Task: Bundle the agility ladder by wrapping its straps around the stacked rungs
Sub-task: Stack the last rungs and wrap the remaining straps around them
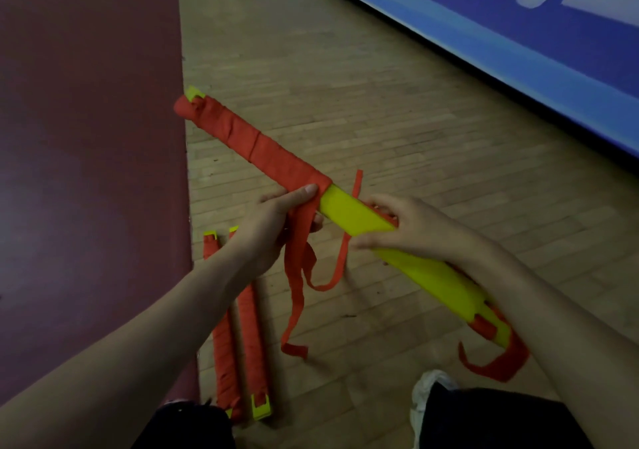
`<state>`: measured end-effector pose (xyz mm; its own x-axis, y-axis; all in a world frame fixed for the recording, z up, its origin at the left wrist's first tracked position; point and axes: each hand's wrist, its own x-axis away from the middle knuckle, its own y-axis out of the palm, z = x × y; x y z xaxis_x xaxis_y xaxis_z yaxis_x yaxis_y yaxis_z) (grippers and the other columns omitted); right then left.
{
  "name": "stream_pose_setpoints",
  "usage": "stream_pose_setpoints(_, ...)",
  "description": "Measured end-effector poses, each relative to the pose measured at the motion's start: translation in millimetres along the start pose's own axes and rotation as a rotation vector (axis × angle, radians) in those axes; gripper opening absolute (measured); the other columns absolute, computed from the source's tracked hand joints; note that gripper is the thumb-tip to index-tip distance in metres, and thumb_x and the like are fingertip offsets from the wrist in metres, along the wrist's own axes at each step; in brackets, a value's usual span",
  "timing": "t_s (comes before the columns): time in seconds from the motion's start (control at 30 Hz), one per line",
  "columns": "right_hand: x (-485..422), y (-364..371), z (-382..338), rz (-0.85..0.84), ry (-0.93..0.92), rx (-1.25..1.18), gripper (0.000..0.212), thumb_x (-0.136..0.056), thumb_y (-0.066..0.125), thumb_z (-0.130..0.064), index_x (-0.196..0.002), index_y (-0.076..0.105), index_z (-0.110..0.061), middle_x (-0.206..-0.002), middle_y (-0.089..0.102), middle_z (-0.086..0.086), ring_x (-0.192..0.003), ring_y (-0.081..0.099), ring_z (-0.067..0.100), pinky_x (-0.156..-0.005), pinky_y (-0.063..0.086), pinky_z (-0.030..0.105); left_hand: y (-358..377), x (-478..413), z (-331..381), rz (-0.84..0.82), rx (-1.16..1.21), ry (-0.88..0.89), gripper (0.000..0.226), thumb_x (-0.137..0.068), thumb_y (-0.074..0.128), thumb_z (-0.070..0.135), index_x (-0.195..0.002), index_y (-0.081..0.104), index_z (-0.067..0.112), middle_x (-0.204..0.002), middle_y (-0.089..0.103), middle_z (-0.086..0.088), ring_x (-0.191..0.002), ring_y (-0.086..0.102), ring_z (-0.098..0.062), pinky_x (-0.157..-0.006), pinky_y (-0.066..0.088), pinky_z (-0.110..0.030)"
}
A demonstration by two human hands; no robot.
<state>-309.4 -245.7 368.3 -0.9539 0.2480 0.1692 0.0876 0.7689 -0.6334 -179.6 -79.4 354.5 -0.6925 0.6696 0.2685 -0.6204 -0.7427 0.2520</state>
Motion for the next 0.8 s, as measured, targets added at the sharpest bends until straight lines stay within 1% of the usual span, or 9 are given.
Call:
stream_pose_setpoints(0.07, 0, 11, -5, 0.101, -0.001, 0.348, 0.071, -0.067, 0.078, -0.056, -0.126, 0.045, -0.034, -0.116, 0.063, -0.008, -0.105, 0.061, 0.017, -0.082, 0.05, 0.033, -1, 0, -2, 0.032, 0.005, -0.029, 0.018, -0.089, 0.065, 0.021, -0.08, 0.065, 0.006, -0.058, 0.063, -0.007, -0.053, 0.062, -0.015, -0.064, 0.047, -0.031)
stream_pose_setpoints(0.13, 0, 22, -10, 0.203, -0.009, 0.571, 0.067, -0.078, 0.07, -0.052, -0.132, 0.036, -0.033, -0.124, 0.058, -0.006, -0.109, 0.059, 0.024, -0.079, 0.045, 0.034, -1, 0, -4, 0.041, 0.002, -0.043, 0.018, -0.09, 0.065, 0.023, -0.081, 0.064, 0.008, -0.058, 0.064, -0.007, -0.053, 0.062, -0.015, -0.054, 0.046, -0.026)
stream_pose_setpoints(0.2, 0, 25, -9, 0.295, -0.052, 0.629, 0.06, -0.087, 0.061, -0.048, -0.138, 0.034, -0.033, -0.133, 0.05, -0.007, -0.116, 0.055, 0.024, -0.081, 0.043, 0.035, -2, 1, -4, 0.028, 0.011, -0.021, 0.015, -0.089, 0.065, 0.022, -0.084, 0.064, 0.008, -0.061, 0.066, -0.006, -0.056, 0.064, -0.014, -0.05, 0.049, -0.022)
stream_pose_setpoints(0.27, 0, 20, -5, 0.358, -0.095, 0.57, 0.055, -0.088, 0.059, -0.046, -0.137, 0.04, -0.032, -0.134, 0.046, -0.008, -0.118, 0.053, 0.022, -0.084, 0.044, 0.036, -4, 2, -1, -0.028, 0.024, 0.021, 0.008, -0.088, 0.063, 0.015, -0.087, 0.064, 0.007, -0.064, 0.067, -0.004, -0.06, 0.066, -0.012, -0.053, 0.052, -0.02)
stream_pose_setpoints(0.33, 0, 13, 0, 0.367, -0.112, 0.493, 0.052, -0.086, 0.062, -0.045, -0.134, 0.047, -0.032, -0.131, 0.05, -0.009, -0.116, 0.054, 0.019, -0.082, 0.043, 0.032, -7, 1, 1, -0.103, 0.006, 0.048, 0.005, -0.088, 0.061, 0.007, -0.09, 0.064, 0.005, -0.068, 0.067, -0.003, -0.064, 0.067, -0.01, -0.06, 0.055, -0.019)
stream_pose_setpoints(0.43, -3, 10, 8, 0.337, -0.131, 0.392, 0.048, -0.084, 0.065, -0.045, -0.128, 0.055, -0.032, -0.12, 0.058, -0.008, -0.109, 0.057, 0.017, -0.08, 0.043, 0.03, -9, 2, -1, -0.146, -0.037, 0.008, 0.008, -0.082, 0.065, 0.01, -0.088, 0.067, 0.004, -0.069, 0.069, -0.004, -0.065, 0.068, -0.011, -0.067, 0.057, -0.021)
stream_pose_setpoints(0.53, -5, 12, 12, 0.333, -0.132, 0.3, 0.047, -0.079, 0.062, -0.051, -0.122, 0.059, -0.032, -0.102, 0.061, -0.01, -0.098, 0.061, 0.017, -0.08, 0.049, 0.036, -10, 1, -1, -0.094, -0.035, -0.059, 0.013, -0.076, 0.069, 0.014, -0.086, 0.069, 0.006, -0.068, 0.068, -0.002, -0.064, 0.068, -0.011, -0.064, 0.057, -0.022)
stream_pose_setpoints(0.67, -7, 12, 14, 0.321, -0.12, 0.234, 0.036, -0.082, 0.071, -0.037, -0.116, 0.063, -0.03, -0.089, 0.062, -0.011, -0.089, 0.062, 0.015, -0.077, 0.05, 0.036, -9, 0, -1, -0.039, -0.091, -0.098, 0.007, -0.079, 0.072, 0.014, -0.08, 0.066, 0.01, -0.063, 0.066, 0.0, -0.057, 0.065, -0.009, -0.052, 0.052, -0.018)
stream_pose_setpoints(0.8, -7, 14, 16, 0.261, -0.1, 0.168, 0.032, -0.084, 0.069, -0.035, -0.115, 0.065, -0.025, -0.096, 0.068, -0.007, -0.089, 0.062, 0.01, -0.081, 0.05, 0.033, -8, 2, 0, -0.083, -0.07, -0.115, 0.013, -0.074, 0.073, 0.014, -0.083, 0.066, 0.009, -0.065, 0.066, -0.003, -0.055, 0.065, -0.009, -0.05, 0.052, -0.019)
